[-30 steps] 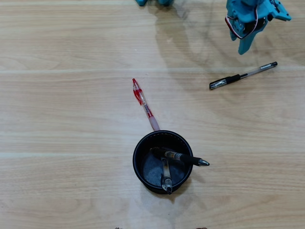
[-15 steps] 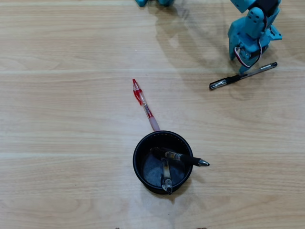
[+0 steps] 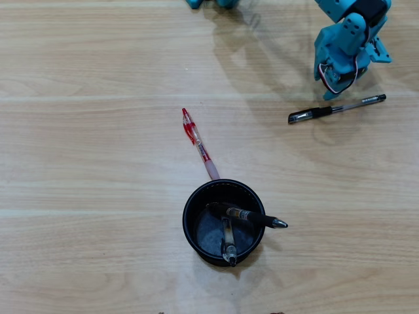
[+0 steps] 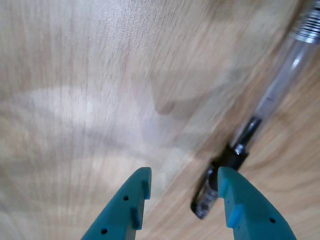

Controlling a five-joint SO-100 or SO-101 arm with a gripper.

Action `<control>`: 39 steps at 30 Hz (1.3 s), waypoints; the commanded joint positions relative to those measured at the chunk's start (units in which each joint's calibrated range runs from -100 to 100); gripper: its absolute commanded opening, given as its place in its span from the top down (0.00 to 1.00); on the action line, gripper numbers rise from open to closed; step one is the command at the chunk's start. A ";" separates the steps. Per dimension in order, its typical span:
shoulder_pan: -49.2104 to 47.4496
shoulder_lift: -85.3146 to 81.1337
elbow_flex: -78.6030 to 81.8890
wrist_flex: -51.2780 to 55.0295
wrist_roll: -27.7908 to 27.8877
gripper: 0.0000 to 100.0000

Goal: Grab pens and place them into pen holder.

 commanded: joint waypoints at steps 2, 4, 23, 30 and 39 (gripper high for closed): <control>2.45 -4.22 -5.41 0.55 -0.03 0.84; 2.53 -3.55 -5.59 0.55 -0.03 0.84; 5.67 10.32 -16.18 -2.63 0.08 0.99; 13.58 -10.39 -22.88 1.93 -10.12 0.98; 32.69 -21.89 -17.36 -46.80 -25.22 0.98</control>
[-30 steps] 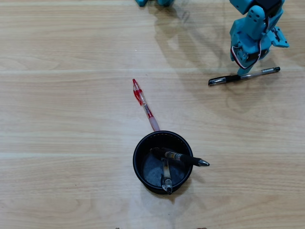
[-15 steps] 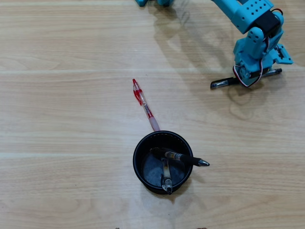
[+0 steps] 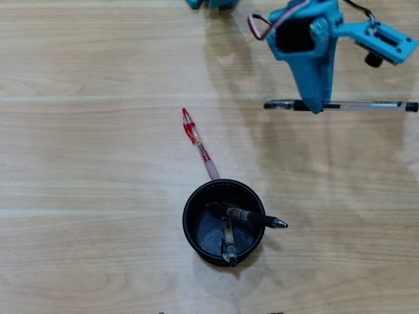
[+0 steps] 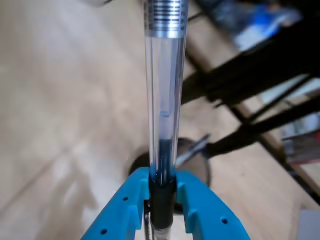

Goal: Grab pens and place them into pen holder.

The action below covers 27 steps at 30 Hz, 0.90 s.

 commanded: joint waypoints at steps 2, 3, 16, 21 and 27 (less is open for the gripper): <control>8.61 -3.69 14.17 -38.77 -9.27 0.98; 9.33 -3.69 18.88 -43.75 -11.15 0.98; 13.20 4.00 41.51 -70.91 -17.06 0.98; 13.12 6.71 41.33 -71.08 -17.11 0.98; 13.04 7.80 41.79 -78.99 -17.06 0.91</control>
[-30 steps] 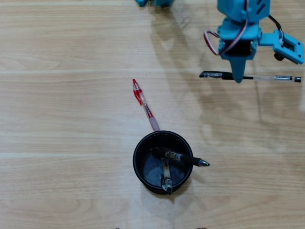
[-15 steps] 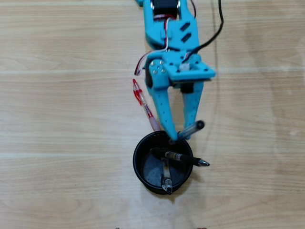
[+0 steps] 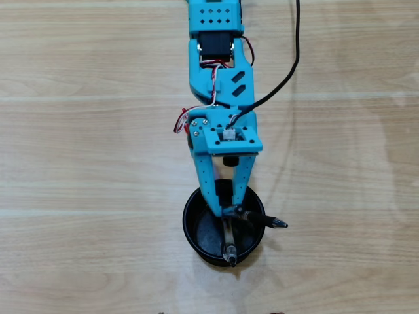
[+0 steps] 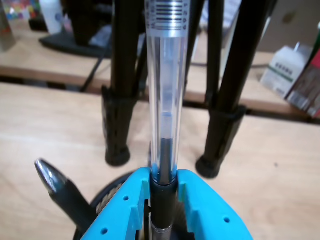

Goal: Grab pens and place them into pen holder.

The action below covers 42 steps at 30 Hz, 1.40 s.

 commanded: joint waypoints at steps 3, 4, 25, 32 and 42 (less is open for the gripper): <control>0.45 -0.41 0.36 -14.20 -0.31 0.90; 0.53 -0.41 0.36 -15.92 -0.31 0.90; 3.36 -23.31 -8.69 73.81 23.42 0.86; 1.10 -8.69 -14.22 87.21 15.32 0.83; 2.23 4.33 -14.22 84.81 14.11 0.83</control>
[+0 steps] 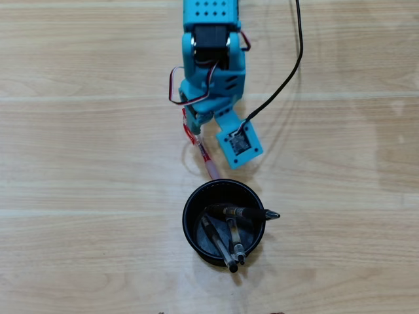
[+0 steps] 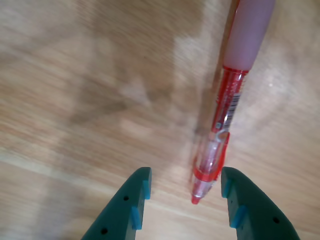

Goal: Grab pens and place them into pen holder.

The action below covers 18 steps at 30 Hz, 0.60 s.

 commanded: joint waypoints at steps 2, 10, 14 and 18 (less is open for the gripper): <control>1.94 2.30 -3.15 -0.81 0.34 0.83; 2.50 5.93 -3.06 -7.34 0.45 0.83; 2.74 7.87 -3.06 -7.43 0.45 0.83; 3.79 9.73 -3.15 -7.43 -0.08 0.94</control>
